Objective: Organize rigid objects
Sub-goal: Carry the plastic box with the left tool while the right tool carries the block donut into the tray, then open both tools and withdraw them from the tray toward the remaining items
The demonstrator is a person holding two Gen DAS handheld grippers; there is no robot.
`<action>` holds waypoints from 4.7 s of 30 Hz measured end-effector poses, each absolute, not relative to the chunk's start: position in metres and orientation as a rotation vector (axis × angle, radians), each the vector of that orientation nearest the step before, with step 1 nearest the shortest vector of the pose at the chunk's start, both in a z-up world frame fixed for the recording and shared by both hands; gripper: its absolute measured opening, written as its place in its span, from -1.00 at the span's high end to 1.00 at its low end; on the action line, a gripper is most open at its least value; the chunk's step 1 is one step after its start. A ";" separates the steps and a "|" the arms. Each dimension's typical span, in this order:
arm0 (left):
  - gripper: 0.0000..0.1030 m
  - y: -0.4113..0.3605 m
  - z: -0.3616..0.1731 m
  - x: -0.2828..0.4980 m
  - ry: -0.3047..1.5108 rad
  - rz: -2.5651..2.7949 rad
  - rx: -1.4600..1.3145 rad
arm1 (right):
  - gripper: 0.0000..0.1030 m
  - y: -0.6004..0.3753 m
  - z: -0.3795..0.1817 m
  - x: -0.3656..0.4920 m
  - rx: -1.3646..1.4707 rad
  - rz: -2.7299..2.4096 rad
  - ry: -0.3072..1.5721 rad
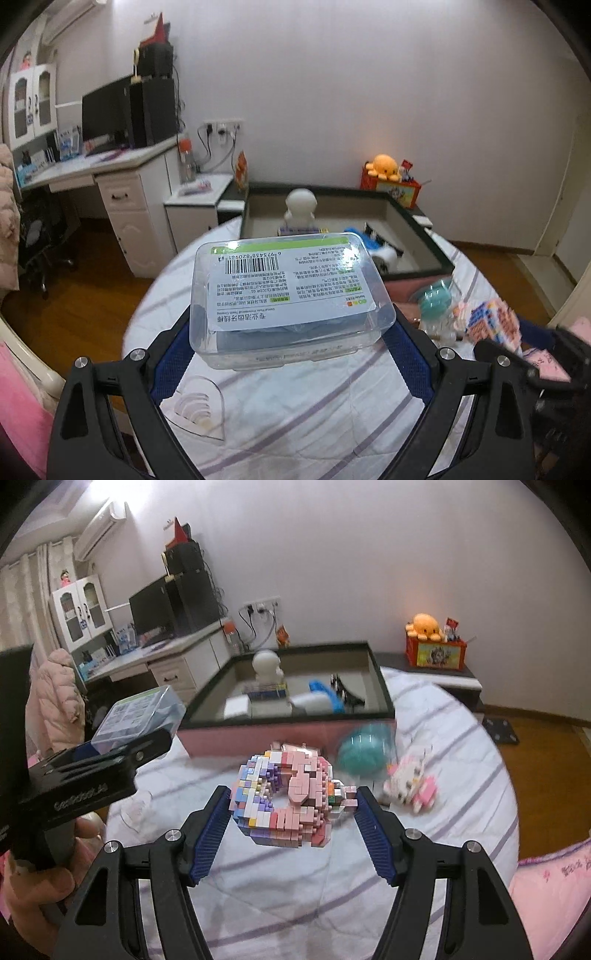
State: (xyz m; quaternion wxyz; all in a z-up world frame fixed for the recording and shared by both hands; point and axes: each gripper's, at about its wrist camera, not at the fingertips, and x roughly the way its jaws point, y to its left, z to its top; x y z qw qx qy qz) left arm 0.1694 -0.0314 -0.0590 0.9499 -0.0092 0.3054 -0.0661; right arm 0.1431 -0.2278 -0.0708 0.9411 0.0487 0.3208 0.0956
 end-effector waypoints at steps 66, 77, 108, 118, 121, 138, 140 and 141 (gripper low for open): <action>-0.99 -0.038 -0.039 0.228 0.622 -0.097 -0.030 | -1.00 -0.234 -0.019 0.255 0.131 0.167 0.648; -0.99 -0.033 -0.017 0.130 0.547 -0.097 -0.057 | -1.00 -0.232 0.012 0.128 0.087 0.124 0.484; -0.99 -0.024 -0.033 0.036 0.536 -0.064 -0.047 | -1.00 -0.248 -0.032 0.018 0.133 0.060 0.478; -0.99 -0.043 -0.062 0.070 0.621 -0.123 -0.044 | -1.00 -0.260 -0.052 0.035 0.135 0.026 0.536; -0.99 -0.054 -0.073 0.091 0.653 -0.144 -0.049 | -1.00 -0.267 -0.064 0.049 0.122 0.002 0.572; -0.99 -0.130 -0.118 0.207 0.794 -0.244 -0.014 | -1.00 -0.311 -0.119 0.150 0.058 -0.051 0.755; -0.99 -0.137 -0.123 0.217 0.809 -0.236 -0.011 | -1.00 -0.314 -0.121 0.159 0.062 -0.053 0.761; -0.99 -0.138 -0.125 0.220 0.813 -0.231 -0.013 | -1.00 -0.316 -0.122 0.164 0.062 -0.052 0.763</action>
